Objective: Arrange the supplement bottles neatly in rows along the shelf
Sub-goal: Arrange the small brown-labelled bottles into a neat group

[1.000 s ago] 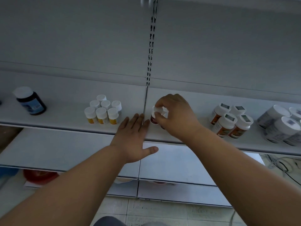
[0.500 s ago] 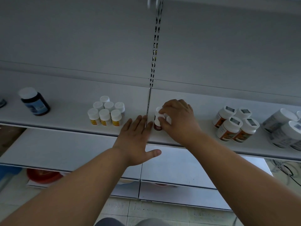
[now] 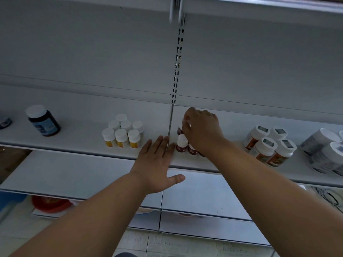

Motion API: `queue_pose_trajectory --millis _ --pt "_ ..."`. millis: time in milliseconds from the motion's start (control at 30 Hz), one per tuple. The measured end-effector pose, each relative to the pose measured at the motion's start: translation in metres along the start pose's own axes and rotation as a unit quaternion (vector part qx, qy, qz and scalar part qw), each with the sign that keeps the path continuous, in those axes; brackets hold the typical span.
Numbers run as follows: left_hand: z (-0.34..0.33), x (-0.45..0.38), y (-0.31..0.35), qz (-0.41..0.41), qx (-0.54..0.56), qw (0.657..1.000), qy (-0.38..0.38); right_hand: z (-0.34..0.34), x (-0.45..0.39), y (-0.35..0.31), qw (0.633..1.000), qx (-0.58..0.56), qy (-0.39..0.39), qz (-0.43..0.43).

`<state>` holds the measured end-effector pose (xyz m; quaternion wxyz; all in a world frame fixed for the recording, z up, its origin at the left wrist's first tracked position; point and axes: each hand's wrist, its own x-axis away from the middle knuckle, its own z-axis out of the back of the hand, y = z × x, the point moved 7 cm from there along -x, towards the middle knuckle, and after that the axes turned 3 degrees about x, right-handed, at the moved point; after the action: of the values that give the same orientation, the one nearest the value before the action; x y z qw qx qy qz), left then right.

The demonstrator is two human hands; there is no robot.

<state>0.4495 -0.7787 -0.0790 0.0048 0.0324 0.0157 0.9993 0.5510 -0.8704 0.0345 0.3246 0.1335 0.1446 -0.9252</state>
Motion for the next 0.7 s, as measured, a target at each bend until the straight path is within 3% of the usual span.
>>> queue_pose_trajectory --millis 100,200,300,400,467,533,700 --pt "0.000 0.000 0.000 -0.001 0.006 1.000 0.004 0.028 0.016 -0.001 0.983 -0.148 0.107 0.006" --pt "-0.001 -0.001 0.000 0.001 0.007 1.000 0.004 0.041 0.034 0.002 0.921 -0.370 0.084 -0.086" --pt "-0.002 -0.001 -0.001 0.002 0.010 1.000 0.003 0.032 0.052 -0.008 0.743 -0.641 -0.005 -0.189" --pt "-0.002 -0.001 -0.001 -0.001 0.014 1.000 0.010 0.025 0.063 -0.019 0.563 -0.791 -0.061 -0.232" --pt "-0.002 -0.001 -0.001 -0.004 0.016 1.000 0.016 0.025 0.068 -0.025 0.498 -0.826 -0.101 -0.244" --pt "-0.003 -0.002 -0.001 -0.005 0.017 1.000 0.021 0.027 0.072 -0.031 0.476 -0.834 -0.143 -0.239" --pt "-0.003 -0.003 -0.002 -0.007 0.018 0.999 0.033 0.031 0.077 -0.037 0.479 -0.826 -0.207 -0.213"
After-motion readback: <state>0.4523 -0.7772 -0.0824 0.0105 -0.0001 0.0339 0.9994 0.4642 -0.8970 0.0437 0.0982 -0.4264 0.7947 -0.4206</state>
